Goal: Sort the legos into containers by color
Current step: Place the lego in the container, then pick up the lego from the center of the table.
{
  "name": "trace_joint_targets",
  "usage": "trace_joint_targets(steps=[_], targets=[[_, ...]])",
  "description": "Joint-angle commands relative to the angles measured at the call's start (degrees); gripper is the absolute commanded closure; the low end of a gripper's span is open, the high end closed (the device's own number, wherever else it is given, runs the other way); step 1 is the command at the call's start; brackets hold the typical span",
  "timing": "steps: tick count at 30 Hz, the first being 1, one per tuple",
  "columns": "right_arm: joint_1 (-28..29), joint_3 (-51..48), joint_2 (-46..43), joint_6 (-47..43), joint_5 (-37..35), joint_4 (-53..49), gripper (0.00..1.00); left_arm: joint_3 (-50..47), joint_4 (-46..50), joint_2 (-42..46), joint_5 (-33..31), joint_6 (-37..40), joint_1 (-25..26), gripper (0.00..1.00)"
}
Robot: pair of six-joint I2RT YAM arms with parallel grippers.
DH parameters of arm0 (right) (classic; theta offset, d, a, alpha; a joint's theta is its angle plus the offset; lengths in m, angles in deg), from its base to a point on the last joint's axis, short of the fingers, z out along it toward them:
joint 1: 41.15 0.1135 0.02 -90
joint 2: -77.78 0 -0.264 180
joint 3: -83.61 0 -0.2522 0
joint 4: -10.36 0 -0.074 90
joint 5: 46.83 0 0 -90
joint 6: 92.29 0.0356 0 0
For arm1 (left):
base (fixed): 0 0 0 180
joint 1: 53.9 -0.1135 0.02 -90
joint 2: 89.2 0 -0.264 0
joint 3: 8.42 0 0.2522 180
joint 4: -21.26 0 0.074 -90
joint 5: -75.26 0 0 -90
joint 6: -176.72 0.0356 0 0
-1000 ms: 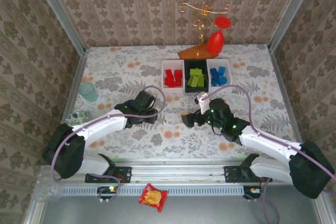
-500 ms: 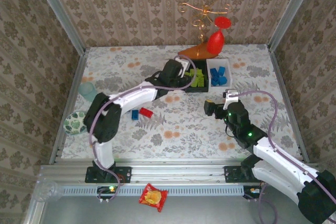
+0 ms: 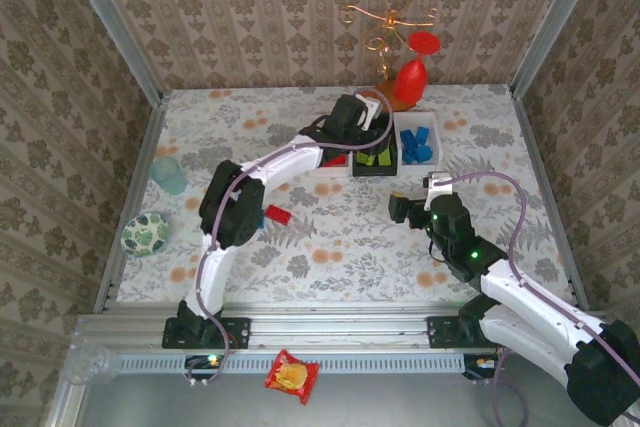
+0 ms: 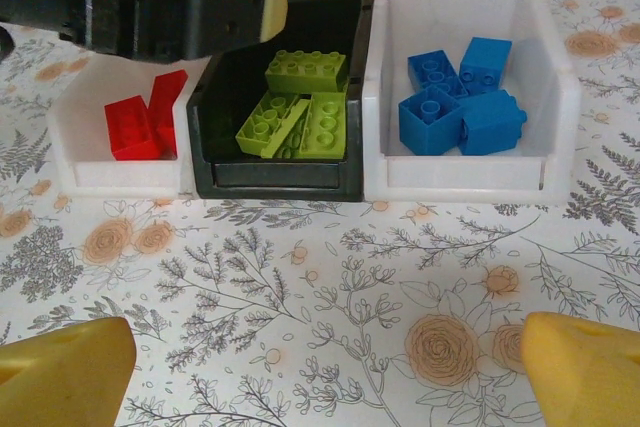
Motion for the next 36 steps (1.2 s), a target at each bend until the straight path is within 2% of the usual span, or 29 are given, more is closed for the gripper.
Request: trace_joint_targets(steps=[1, 5, 8, 13, 15, 18, 22, 31, 36], targets=[[-0.2, -0.1, -0.8, 0.0, 2.1, 1.0, 0.00, -6.2, -2.0, 8.7, 2.5, -0.3, -1.4, 0.30], [-0.1, -0.2, 0.3, -1.2, 7.2, 3.3, 0.00, -21.8, -6.3, 20.4, 2.4, -0.9, -3.7, 0.26], [0.7, 0.1, 2.2, -2.0, 11.0, 5.4, 0.00, -34.5, -7.3, 30.5, -0.6, -0.7, -5.9, 0.24], [3.1, 1.0, 6.0, -2.9, 11.3, 6.8, 0.00, -47.4, 5.0, 44.1, -8.3, -0.8, -9.5, 0.22], [3.5, 1.4, 7.2, -2.9, 10.8, 6.9, 0.00, -50.2, 10.1, 47.0, -8.0, -2.5, -10.2, 0.21], [3.7, 1.7, 8.6, -2.8, 10.2, 6.8, 0.00, -54.2, 14.0, 48.7, -5.0, -7.0, -8.7, 0.22], [3.7, 1.9, 9.2, -2.7, 9.7, 6.6, 0.00, -61.3, 11.1, 49.5, -7.1, -11.4, -6.3, 0.21], [3.7, 2.0, 9.1, -2.7, 9.4, 5.9, 0.00, -64.1, 5.5, 43.7, -10.5, -11.9, -6.6, 0.24], [3.7, 2.0, 8.6, -2.9, 8.9, 5.4, 0.00, -63.3, 2.6, 40.4, -9.2, -11.2, -8.6, 0.24]])
